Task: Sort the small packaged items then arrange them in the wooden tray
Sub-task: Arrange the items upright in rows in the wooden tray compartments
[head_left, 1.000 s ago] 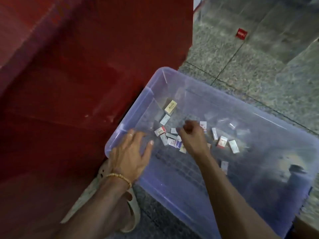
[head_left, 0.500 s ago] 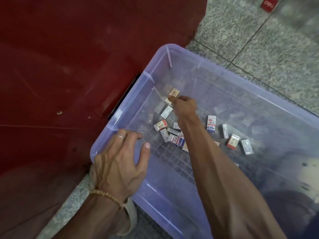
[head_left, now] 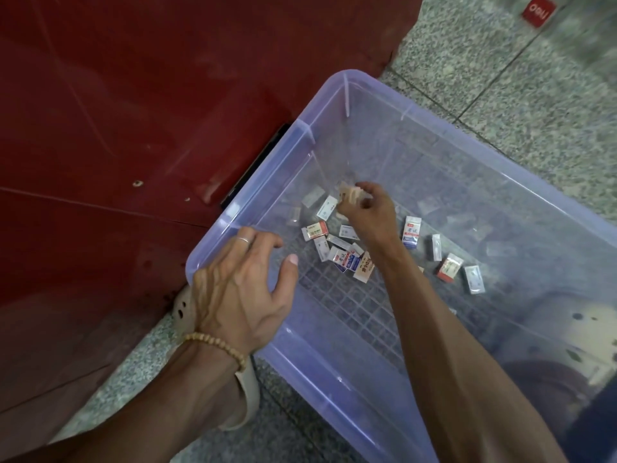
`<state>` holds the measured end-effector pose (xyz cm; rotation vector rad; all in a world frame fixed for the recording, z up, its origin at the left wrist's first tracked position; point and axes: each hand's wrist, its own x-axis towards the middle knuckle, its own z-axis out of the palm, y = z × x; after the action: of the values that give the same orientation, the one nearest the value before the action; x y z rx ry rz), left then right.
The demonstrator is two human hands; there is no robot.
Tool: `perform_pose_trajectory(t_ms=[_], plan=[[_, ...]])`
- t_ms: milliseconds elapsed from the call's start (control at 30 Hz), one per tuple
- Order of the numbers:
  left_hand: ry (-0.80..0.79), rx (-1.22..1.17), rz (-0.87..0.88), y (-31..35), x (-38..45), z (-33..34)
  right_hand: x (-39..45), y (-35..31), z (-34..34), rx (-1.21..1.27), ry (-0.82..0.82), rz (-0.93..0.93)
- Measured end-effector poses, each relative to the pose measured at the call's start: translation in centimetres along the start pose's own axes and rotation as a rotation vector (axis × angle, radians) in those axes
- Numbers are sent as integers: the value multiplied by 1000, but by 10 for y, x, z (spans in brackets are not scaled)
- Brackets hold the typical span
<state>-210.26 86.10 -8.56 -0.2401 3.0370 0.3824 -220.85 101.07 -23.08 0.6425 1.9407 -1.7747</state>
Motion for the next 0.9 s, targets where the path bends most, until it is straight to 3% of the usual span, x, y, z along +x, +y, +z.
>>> perform_pose_trajectory(t_ms=[267, 367, 500, 700, 900], plan=[[-8, -42, -13, -3, 0, 1, -42, 40, -34, -823, -213, -381], [1, -51, -2, -3, -1, 0, -45, 59, -29, -983, -165, -477], [18, -72, 10, -5, -1, 1, -41, 59, -14, -1073, -64, -492], [22, -72, 16, -5, -1, 1, -36, 57, -17, -1017, -138, -504], [9, -76, 19, -5, -1, 0, -32, 43, -28, -751, -127, -226]])
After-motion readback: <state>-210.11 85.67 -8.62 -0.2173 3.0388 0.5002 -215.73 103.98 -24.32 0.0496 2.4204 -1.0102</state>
